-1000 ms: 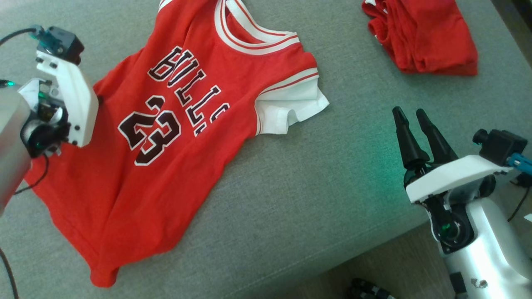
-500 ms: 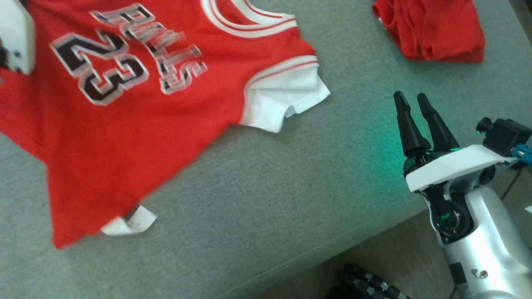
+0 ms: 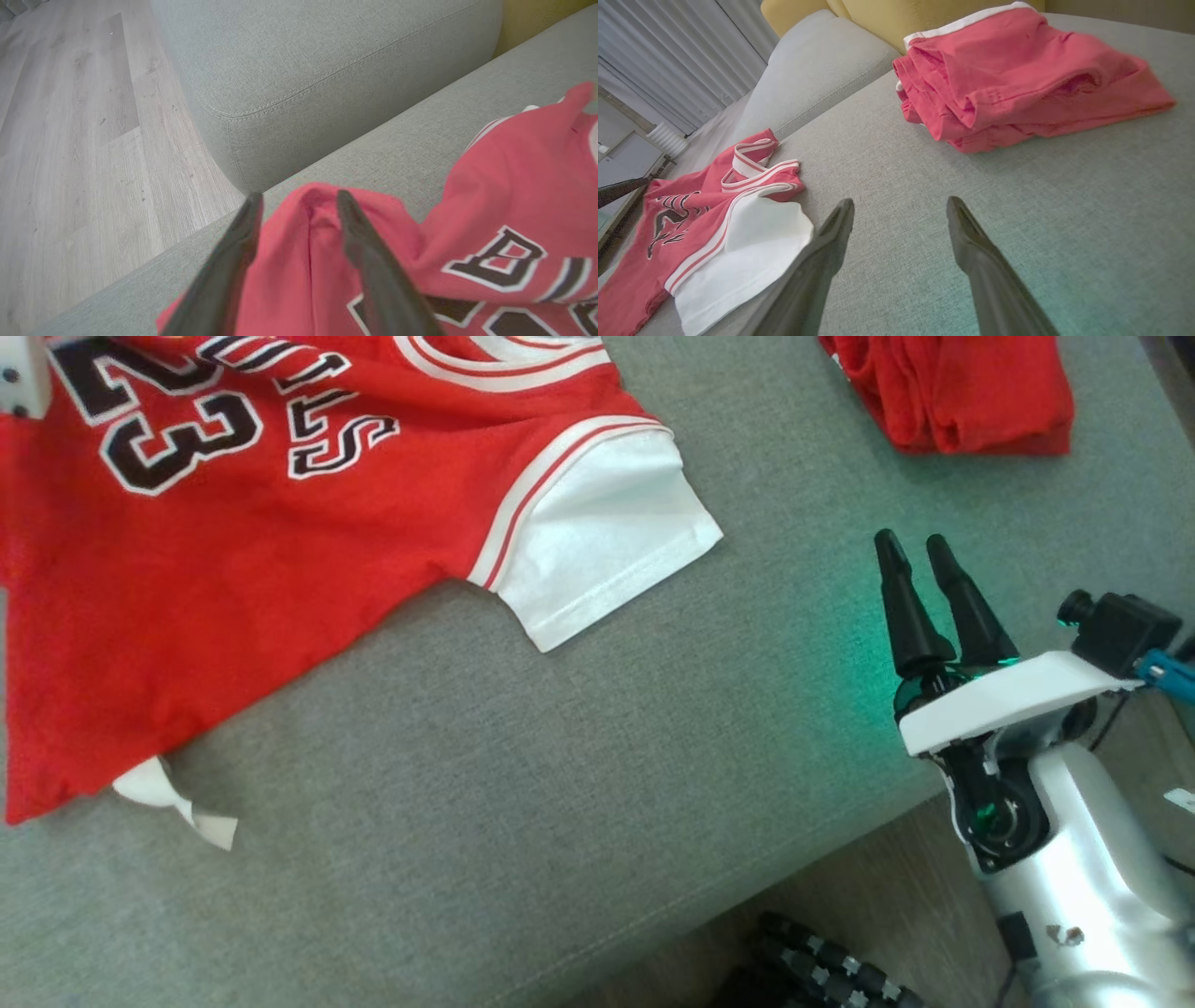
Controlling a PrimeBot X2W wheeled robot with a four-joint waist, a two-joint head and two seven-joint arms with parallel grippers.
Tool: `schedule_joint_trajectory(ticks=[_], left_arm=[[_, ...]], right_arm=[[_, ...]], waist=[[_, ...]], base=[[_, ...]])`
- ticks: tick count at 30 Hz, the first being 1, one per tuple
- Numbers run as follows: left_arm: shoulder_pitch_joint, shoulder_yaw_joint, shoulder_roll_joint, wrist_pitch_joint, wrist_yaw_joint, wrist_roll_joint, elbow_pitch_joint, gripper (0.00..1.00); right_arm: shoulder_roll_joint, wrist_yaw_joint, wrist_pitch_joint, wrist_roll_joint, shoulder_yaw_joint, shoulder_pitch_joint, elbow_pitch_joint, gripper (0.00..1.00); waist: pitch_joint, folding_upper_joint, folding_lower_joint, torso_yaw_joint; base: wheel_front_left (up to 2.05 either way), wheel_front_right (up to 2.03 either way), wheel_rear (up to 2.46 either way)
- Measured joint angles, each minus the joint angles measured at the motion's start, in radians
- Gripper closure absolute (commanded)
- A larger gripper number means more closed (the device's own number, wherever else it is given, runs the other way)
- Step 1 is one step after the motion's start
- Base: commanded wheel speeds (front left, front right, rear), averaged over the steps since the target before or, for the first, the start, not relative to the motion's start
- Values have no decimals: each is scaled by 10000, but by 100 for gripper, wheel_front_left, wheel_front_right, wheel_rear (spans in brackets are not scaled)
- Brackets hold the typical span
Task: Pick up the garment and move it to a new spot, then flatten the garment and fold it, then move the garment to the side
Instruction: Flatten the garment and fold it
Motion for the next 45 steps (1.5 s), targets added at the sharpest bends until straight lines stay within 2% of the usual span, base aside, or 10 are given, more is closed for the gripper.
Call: schedule_joint_trajectory(ticks=[7, 16, 20, 22, 23, 28, 30, 33, 38, 45], left_arm=[[542, 102, -290, -606, -464, -307, 397, 0], [1760, 757, -752, -2587, -470, -986, -81, 0], [2853, 1327, -700, -3081, 119, -1244, -1011, 0], [3519, 2008, -548, -3081, 686, -1210, -2063, 0], [3519, 2008, -548, -3081, 686, -1210, -2063, 0], [6119, 4560, 236, -3101, 2475, -25, -6069, 0], [7784, 5461, 276, -3129, 3129, 585, -7599, 0], [10337, 6483, -65, -3126, 3716, 1356, -9338, 0], [12986, 8333, -1246, -3127, 3762, 2961, -11179, 0], [14426, 8949, -2591, -3127, 3143, 4397, -11286, 0]], right_arm=[[-69, 0, -132, -2, 188, 24, 247, 0], [-205, 0, -483, -301, -46, 504, 196, 0], [-242, 0, -589, -474, -244, 930, 88, 0], [-249, 0, -614, -541, -403, 1151, 56, 0], [-249, 0, -614, -541, -403, 1151, 56, 0], [-253, 0, -623, -901, -652, 1577, -127, 0], [-253, 0, -650, -999, -784, 1698, -253, 0], [-242, 0, -715, -1124, -880, 1969, -458, 0], [-217, 0, -934, -1661, -1014, 2542, -794, 0], [-104, 0, -1137, -2475, -1229, 2813, -876, 0]], waist=[[-785, 0, -1, 262], [-2093, 1, -1, 1103], [-2588, 1, -1, 1523], [-2790, 1, -2, 1740], [-2790, 1, -2, 1740], [-3193, 1, -2, 2207], [-3325, 1, -2, 2328], [-3493, 1, -2, 2472], [-3759, 1, -2, 2659], [-3928, 1, -2, 2768]], base=[[0, 0, 0], [0, 0, 0], [0, 0, 0], [0, 0, 0], [0, 0, 0], [0, 0, 0], [0, 0, 0], [0, 0, 0], [0, 0, 0], [0, 0, 0]])
